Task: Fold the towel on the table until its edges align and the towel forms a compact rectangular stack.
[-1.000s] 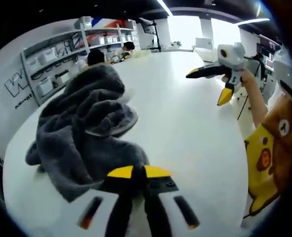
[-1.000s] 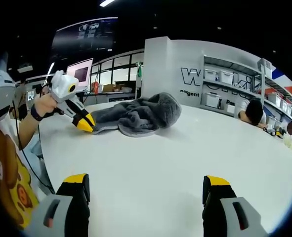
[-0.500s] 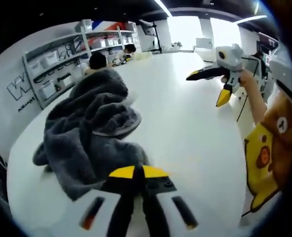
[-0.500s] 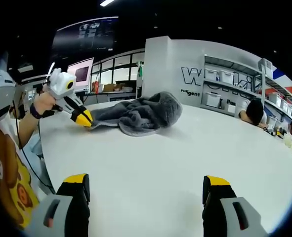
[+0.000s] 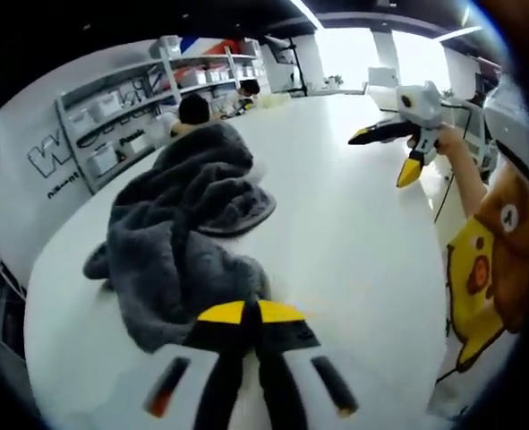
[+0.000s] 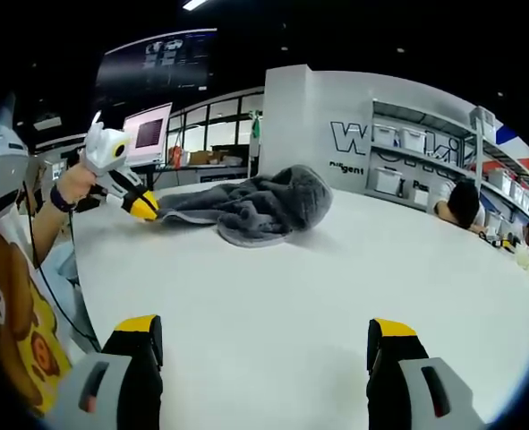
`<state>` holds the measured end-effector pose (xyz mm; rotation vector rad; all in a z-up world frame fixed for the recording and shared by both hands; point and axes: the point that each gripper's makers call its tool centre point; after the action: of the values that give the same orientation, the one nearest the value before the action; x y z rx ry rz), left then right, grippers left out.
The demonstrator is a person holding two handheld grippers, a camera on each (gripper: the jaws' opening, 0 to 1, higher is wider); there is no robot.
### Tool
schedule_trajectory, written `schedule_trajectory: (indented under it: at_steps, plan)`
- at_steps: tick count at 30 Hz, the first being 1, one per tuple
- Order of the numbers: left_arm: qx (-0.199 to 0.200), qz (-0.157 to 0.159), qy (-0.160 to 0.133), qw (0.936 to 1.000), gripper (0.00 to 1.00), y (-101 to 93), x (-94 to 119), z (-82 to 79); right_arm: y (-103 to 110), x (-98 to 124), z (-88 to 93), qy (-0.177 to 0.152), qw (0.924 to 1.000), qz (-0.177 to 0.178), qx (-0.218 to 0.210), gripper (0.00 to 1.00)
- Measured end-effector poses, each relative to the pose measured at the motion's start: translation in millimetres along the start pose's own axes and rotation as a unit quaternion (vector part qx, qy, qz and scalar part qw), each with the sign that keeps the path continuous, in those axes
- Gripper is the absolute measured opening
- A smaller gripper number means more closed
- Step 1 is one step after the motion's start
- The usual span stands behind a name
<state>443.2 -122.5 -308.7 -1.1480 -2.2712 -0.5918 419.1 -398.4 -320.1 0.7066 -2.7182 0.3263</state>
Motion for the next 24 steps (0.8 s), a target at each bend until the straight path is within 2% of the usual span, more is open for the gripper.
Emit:
schedule_trajectory:
  at_steps: [8,24]
  plan:
    - [0.02,-0.02,0.01,0.9996,0.04,10.2,13,18.4,2,0,0.2,0.001,1.0,-0.002,0.004,0.99]
    - [0.05,-0.056,0.019,0.997,0.04,24.5,35,43.4,4,0,-0.7,0.001,0.9999,-0.006,0.008,0.99]
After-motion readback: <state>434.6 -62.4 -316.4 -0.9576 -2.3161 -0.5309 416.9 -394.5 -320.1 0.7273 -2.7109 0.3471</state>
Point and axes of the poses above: the point that each gripper's makers call its tool centre point, and the gripper's own axes: x roughly backward along the fingers, y roughly to its left, z roughly out of its underside, and after that the axes turned 10 degrees about z, right-handed
